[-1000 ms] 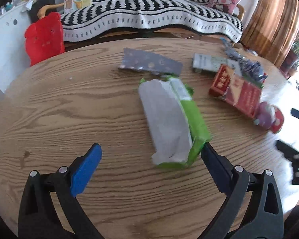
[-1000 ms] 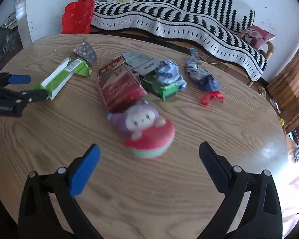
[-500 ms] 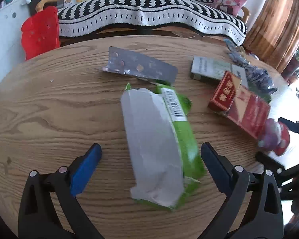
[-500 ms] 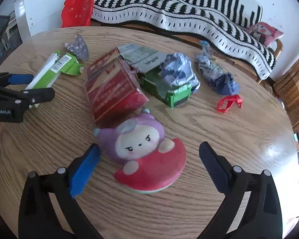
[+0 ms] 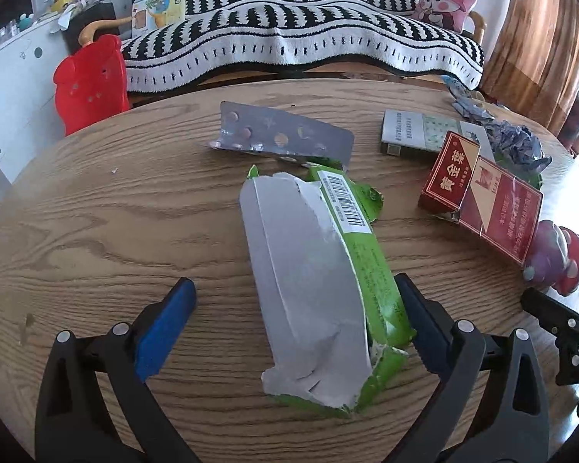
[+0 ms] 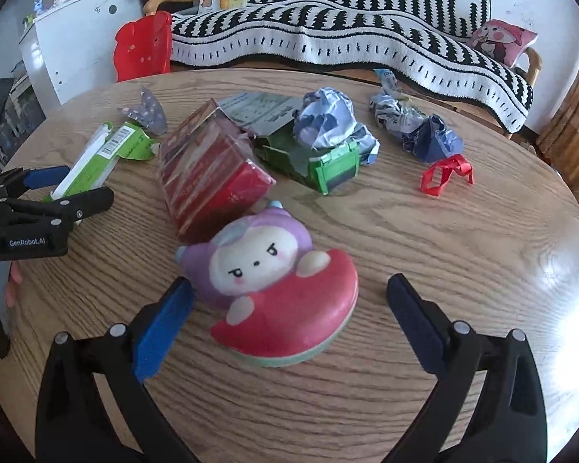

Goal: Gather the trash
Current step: 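Grasp the torn green-white paper bag with the left gripper while the right gripper grasps the pink-red squishy toy, then carry the paper bag and squishy toy to the black bin and release both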

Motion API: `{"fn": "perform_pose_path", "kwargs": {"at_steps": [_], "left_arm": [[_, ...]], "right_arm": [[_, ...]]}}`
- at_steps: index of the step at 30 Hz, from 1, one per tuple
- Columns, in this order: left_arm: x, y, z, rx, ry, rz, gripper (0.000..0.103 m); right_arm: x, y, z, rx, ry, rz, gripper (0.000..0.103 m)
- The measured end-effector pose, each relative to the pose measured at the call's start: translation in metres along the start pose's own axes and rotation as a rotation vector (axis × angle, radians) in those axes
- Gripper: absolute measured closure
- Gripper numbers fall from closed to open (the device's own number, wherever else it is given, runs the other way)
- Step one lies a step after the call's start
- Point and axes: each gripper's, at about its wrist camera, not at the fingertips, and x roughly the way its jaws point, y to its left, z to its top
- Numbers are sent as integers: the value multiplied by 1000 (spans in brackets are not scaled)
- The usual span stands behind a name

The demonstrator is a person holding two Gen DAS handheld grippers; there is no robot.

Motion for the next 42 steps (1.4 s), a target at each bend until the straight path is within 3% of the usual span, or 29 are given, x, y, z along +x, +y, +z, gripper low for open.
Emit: {"fn": "perform_pose_path", "kwargs": {"at_steps": [22, 23, 24, 25, 32, 42], "left_arm": [[2, -1, 0, 0, -4, -10, 6], [2, 0, 0, 2, -8, -19, 7], [-1, 1, 1, 3, -27, -34, 30], [-7, 0, 2, 28, -41, -38, 61], [-28, 12, 0, -110, -10, -147, 65], [-71, 2, -21, -81, -46, -196, 65]], "right_arm": [[1, 1, -1, -4, -1, 3, 6], [1, 1, 0, 1, -2, 0, 12], [-3, 1, -1, 14, -14, -6, 23], [-7, 3, 0, 14, -19, -2, 45], [-36, 7, -7, 42, -26, -11, 49], [-88, -4, -19, 175, -108, -17, 49]]}}
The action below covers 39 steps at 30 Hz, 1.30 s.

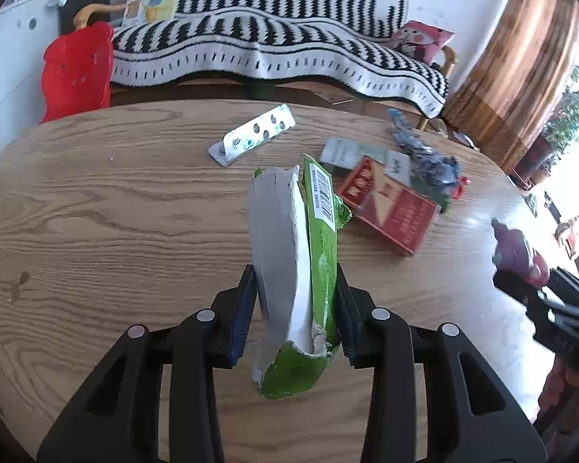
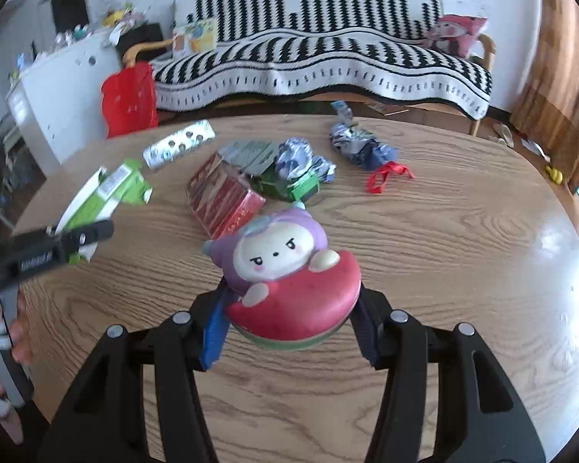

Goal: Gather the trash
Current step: 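Carry the paper bag and squishy toy to the black bin and release both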

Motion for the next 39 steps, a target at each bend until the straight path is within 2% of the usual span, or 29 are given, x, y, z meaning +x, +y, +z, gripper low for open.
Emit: {"fn": "perform_pose_path", "kwargs": {"at_steps": [4, 14, 17, 20, 23, 26, 29, 32, 35, 36, 39], "left_arm": [[-14, -9, -7, 48, -23, 25, 65], [-29, -13, -15, 88, -50, 46, 65], [-31, -18, -25, 93, -40, 23, 65], [-37, -35, -42, 104, -25, -38, 65], [-51, -76, -56, 191, -24, -97, 65], [-70, -123, -64, 266, -26, -177, 65], [-85, -183, -73, 354, 7, -294, 65], [-95, -257, -91, 482, 36, -376, 65], [-91, -331, -122, 583, 122, -463, 65], [-85, -355, -138, 606, 174, -498, 65], [-54, -406, -190, 675, 327, -534, 65]], "right_arm": [[-6, 3, -2, 26, -2, 13, 49], [-15, 20, -10, 16, -8, 14, 49], [-28, 17, -16, 30, -31, 9, 49], [-63, 4, -21, 71, -116, 27, 49], [-107, -26, -38, 140, -186, 47, 49], [-146, -65, -63, 191, -233, 16, 49], [-188, -121, -106, 280, -259, -55, 49], [-235, -184, -158, 448, -304, -78, 49], [-269, -228, -204, 546, -335, -118, 49], [-274, -240, -221, 571, -331, -127, 49], [-260, -264, -272, 653, -269, -131, 49]]}}
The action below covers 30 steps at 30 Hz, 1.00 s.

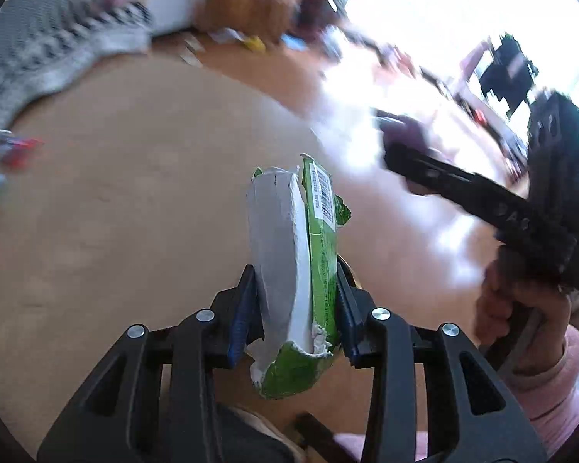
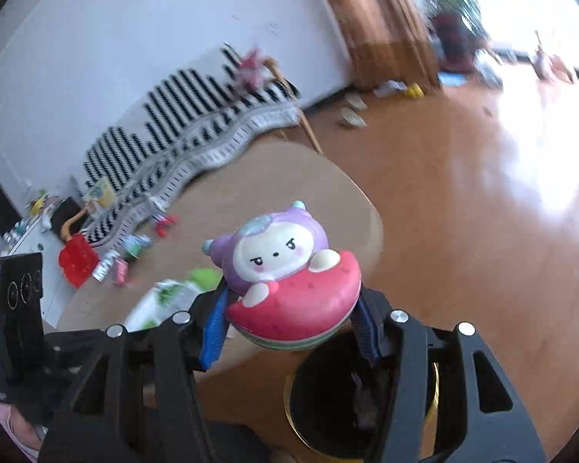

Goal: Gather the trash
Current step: 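Carry the paper bag and squishy toy to the black bin and release both, then move both grippers back over the table toward the remaining trash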

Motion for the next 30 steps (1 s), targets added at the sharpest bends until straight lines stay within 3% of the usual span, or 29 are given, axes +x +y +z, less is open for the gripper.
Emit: {"fn": "perform_pose_path", "kwargs": {"at_steps": [2, 4, 7, 10, 18, 20, 21, 22, 23, 24, 27, 30], "left_arm": [[46, -14, -9, 17, 122, -35, 65], [81, -21, -23, 46, 213, -12, 65], [106, -16, -34, 64, 289, 37, 65], [115, -7, -30, 23, 301, 41, 65], [121, -12, -30, 33, 317, 23, 65], [124, -19, -28, 48, 311, 20, 63], [123, -21, -28, 59, 303, 27, 52], [123, -24, -28, 64, 295, 27, 26], [122, -25, -28, 62, 282, 27, 13], [120, -25, -28, 58, 265, 25, 6], [115, -22, -27, 31, 240, -6, 6], [105, -15, -22, -18, 175, 0, 6]], "right_arm": [[17, -28, -26, 57, 55, -25, 49], [39, -58, -57, 147, 131, -28, 49], [61, -78, -85, 210, 193, -22, 50], [69, -84, -87, 254, 196, 0, 50], [70, -97, -93, 311, 210, 23, 50], [70, -100, -93, 333, 192, 44, 45], [69, -102, -93, 347, 179, 47, 43], [68, -105, -92, 370, 166, 53, 23], [66, -109, -90, 402, 155, 59, 6], [62, -113, -89, 430, 133, 58, 6], [56, -121, -86, 469, 115, 38, 6], [45, -126, -84, 467, 89, -47, 6]]}}
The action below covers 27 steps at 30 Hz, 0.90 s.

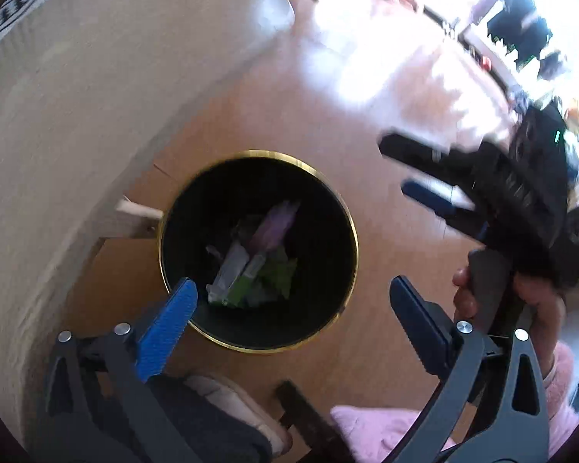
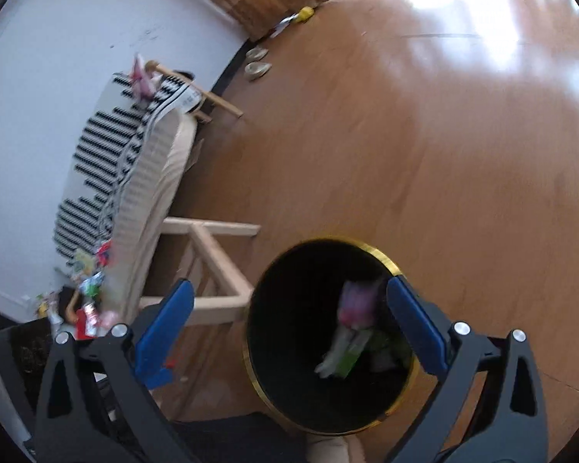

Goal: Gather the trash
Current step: 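Move both grippers back over the table toward the remaining trash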

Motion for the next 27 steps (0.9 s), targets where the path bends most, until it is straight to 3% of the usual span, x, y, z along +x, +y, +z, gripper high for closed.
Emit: {"fn": "perform_pose_path", "kwargs": {"at_steps": [4, 6, 10, 12, 14, 17, 20, 23, 27], "left_arm": [[-36, 2, 6, 25, -170, 41, 6], [-56, 4, 9, 42, -216, 26, 6], [-129, 41, 8, -23, -336, -46, 6], [-160, 68, 5, -75, -374, -24, 6], [-195, 114, -10, -148, -417, 41, 6], [-242, 195, -42, -268, -441, 198, 6], [-278, 275, -73, -388, -409, 378, 6], [-302, 347, -93, -465, -354, 512, 6], [-308, 422, -87, -503, -289, 563, 6]], "right_arm": [[-15, 7, -3, -56, -128, -171, 6], [-21, 18, -7, -108, -195, -242, 6], [-21, 38, -10, -196, -213, -270, 6], [-19, 52, -4, -207, -206, -253, 6], [-17, 74, 2, -227, -214, -235, 6], [-12, 119, 11, -293, -210, -194, 6], [-2, 175, 26, -374, -190, -156, 6], [20, 242, 34, -476, -154, -117, 6], [67, 335, 32, -606, -66, -39, 6]]}}
